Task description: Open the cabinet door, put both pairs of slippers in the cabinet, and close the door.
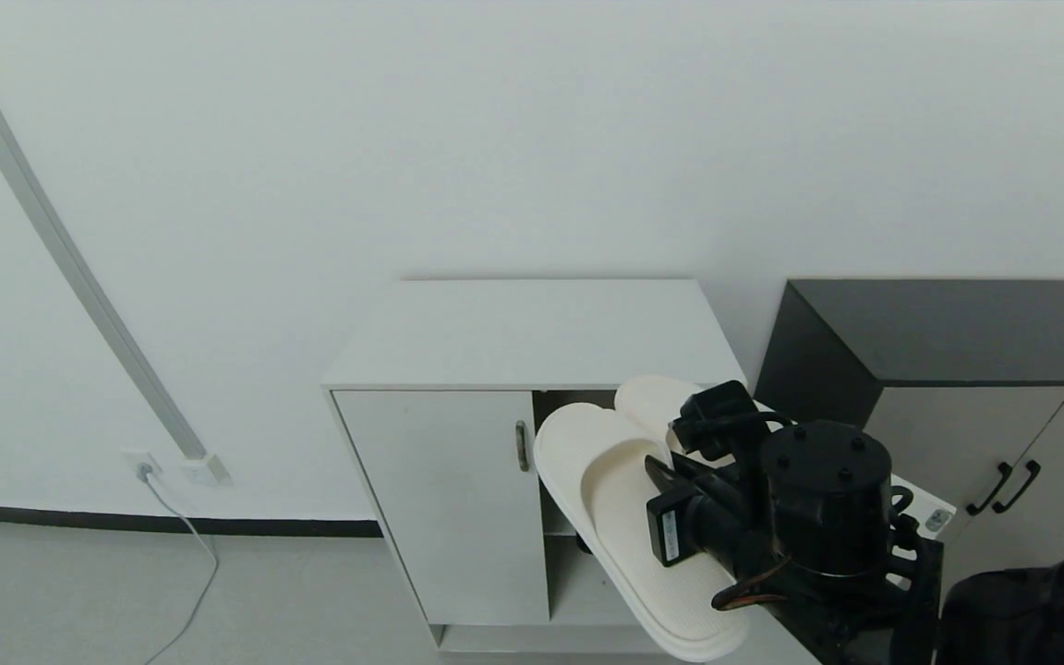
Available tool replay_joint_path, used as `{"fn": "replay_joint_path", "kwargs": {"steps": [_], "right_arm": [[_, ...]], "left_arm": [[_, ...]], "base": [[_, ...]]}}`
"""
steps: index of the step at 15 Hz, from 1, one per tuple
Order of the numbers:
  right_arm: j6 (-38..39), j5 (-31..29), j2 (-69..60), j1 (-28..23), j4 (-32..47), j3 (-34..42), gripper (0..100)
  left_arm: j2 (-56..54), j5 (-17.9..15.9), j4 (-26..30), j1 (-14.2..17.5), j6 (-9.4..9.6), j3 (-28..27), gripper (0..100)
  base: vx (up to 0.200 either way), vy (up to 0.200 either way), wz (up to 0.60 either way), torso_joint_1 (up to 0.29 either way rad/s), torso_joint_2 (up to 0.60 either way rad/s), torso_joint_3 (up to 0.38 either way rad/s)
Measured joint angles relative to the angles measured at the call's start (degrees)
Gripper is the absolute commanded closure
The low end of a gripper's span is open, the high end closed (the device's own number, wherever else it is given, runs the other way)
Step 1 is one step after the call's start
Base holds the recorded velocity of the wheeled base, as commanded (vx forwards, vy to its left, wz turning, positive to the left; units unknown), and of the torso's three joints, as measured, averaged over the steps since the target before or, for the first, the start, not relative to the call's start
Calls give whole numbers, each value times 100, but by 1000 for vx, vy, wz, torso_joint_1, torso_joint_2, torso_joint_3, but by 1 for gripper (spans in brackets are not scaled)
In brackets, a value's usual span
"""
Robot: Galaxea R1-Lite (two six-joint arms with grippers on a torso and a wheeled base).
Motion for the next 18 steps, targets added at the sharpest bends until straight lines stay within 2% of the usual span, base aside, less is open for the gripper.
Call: {"fn": "replay_joint_path", "kwargs": {"steps": [7, 18], "right_arm": [[-2, 0, 22, -2, -2, 20, 100], [33, 5, 123, -7, -7, 30, 100]], "left_arm": [[0, 0, -4, 0, 0, 0, 100], [0, 4, -6, 2, 0, 0, 100]], "base": [[0, 0, 0, -24, 53, 31], [0, 0, 0, -195, 456, 255]]}}
